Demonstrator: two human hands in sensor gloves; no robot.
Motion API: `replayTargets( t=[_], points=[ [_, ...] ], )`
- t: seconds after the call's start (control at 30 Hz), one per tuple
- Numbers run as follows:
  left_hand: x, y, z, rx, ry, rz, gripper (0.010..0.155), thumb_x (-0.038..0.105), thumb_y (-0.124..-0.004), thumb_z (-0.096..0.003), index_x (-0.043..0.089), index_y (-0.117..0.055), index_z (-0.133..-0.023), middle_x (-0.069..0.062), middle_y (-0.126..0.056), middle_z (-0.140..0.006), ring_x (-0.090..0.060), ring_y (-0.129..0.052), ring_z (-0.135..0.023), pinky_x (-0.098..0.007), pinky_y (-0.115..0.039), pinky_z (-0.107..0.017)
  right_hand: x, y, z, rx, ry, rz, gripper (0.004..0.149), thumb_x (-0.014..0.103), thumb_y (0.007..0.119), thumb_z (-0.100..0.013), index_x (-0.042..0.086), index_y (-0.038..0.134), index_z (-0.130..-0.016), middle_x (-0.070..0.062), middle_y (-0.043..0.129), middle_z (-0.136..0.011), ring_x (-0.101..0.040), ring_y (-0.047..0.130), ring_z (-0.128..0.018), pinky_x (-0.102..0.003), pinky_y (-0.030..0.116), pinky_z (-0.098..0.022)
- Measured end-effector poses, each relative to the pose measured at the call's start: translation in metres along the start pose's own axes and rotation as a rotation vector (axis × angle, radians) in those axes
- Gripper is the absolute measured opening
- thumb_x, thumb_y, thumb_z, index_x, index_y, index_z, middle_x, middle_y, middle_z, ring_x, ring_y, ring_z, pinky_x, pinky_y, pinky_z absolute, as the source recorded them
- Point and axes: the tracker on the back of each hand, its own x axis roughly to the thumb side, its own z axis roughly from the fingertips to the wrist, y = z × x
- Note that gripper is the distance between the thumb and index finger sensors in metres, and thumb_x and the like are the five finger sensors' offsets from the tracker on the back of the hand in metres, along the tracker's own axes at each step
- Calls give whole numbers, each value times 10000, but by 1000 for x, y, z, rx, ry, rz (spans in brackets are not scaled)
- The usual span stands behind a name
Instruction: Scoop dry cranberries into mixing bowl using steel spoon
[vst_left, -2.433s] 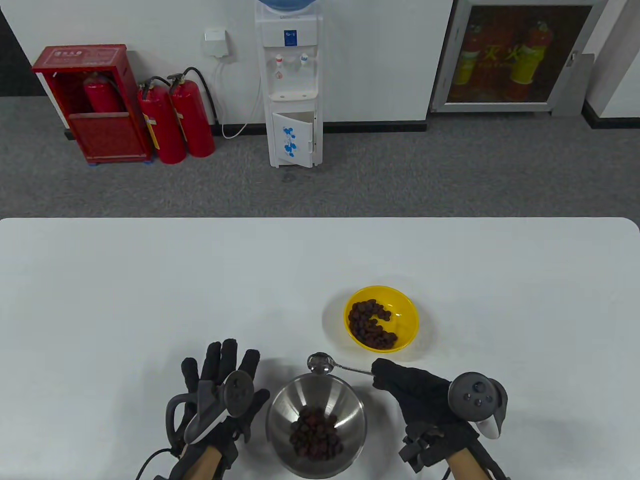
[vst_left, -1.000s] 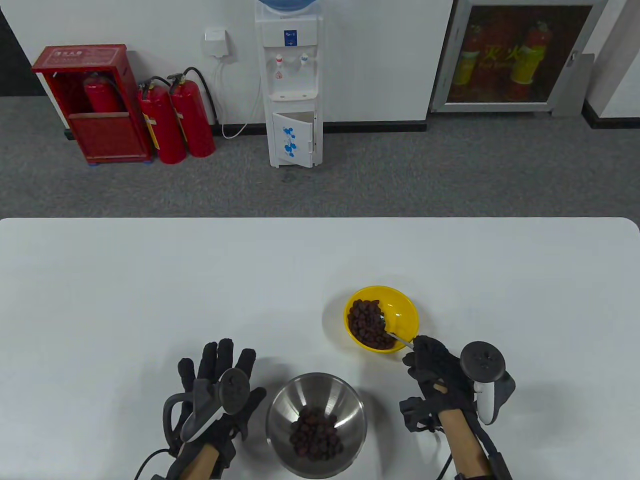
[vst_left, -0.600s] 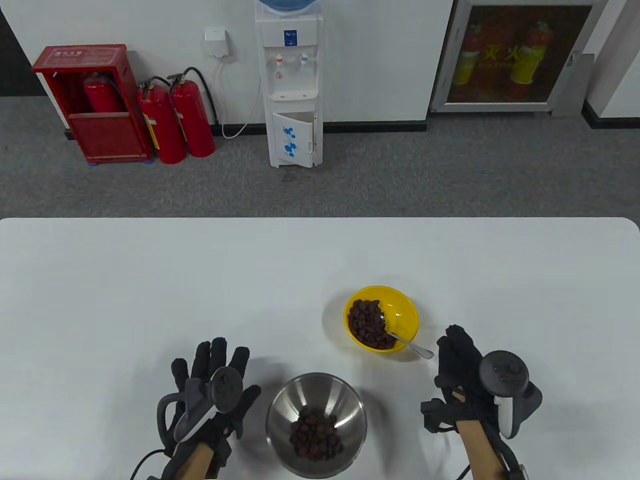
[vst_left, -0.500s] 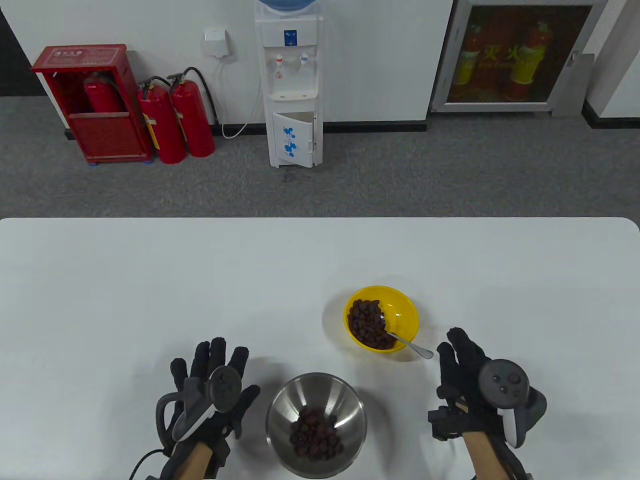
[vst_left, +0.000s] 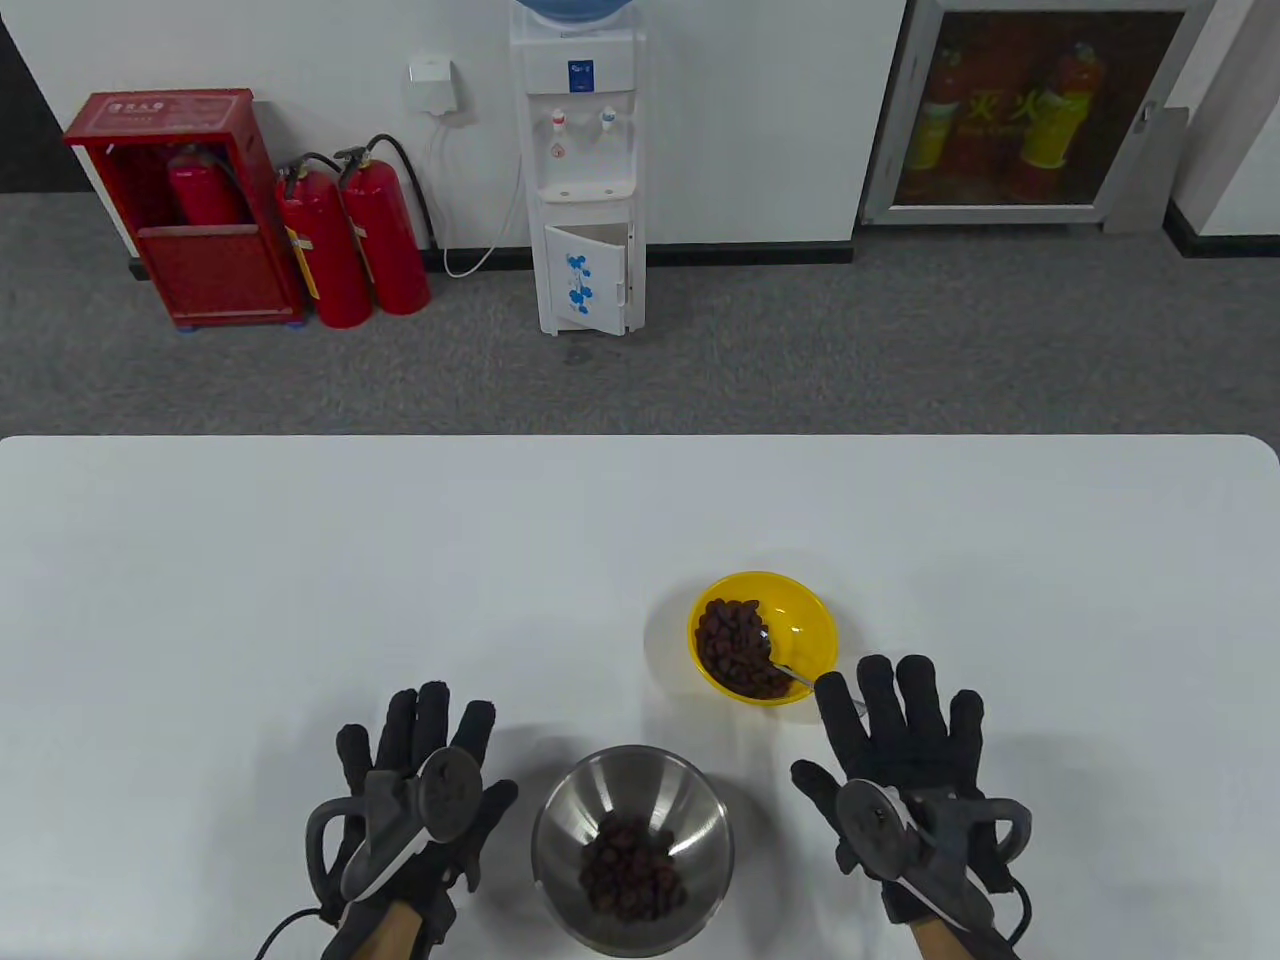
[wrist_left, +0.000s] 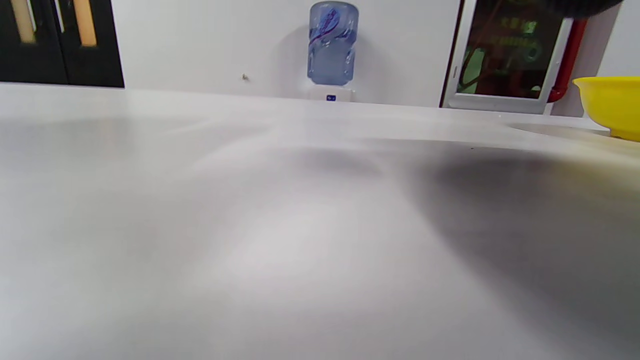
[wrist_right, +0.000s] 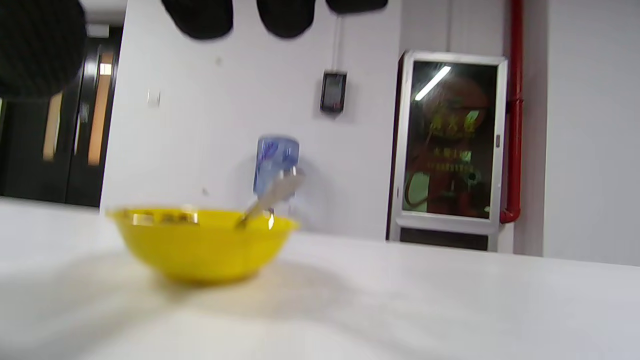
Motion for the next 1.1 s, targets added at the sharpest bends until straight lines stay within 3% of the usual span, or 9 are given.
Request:
replayTargets(
  t=[0.13,0.3,0.4,0.53,1.1],
  points=[
    [3,-3,-1,-3,0,-61,754,748,-577,-396,568,-227,-1039,97,-46,-1204,-251,-53,-1153,-696,-39,-713,9,13,-1,99,-23,144,894,794,720,-344,517,258,-1058,92,90,-1165,-289,46,-1114,-688,139,-737],
    [7,-7,-2,-29,5,-119,775,766,-568,-390,588,-157,-1023,112,43,-1180,-251,25,-1138,-693,-8,-701,10,18,-2,170,-21,144,948,816,708,-332,527,134,-1028,86,-54,-1117,-308,-85,-1057,-695,68,-704],
    [10,-8,-1,-31,5,-134,782,775,-562,-386,592,-141,-1019,122,63,-1174,-265,45,-1134,-696,-4,-698,10,18,-2,165,-27,125,944,817,711,-327,541,125,-1014,149,-49,-1114,-294,-87,-1058,-692,64,-705],
    [10,-8,-1,-34,6,-108,781,776,-563,-382,590,-154,-1021,127,49,-1180,-323,39,-1130,-711,-31,-693,11,19,-1,167,-37,121,937,820,707,-324,547,135,-1014,157,-50,-1112,-287,-85,-1060,-693,66,-705],
    [10,-8,-1,-51,5,-95,772,771,-567,-384,591,-175,-1024,143,30,-1185,-306,23,-1137,-716,-30,-690,12,20,0,191,-43,76,906,801,705,-340,535,181,-1028,158,-25,-1118,-300,-37,-1074,-693,93,-712]
  ],
)
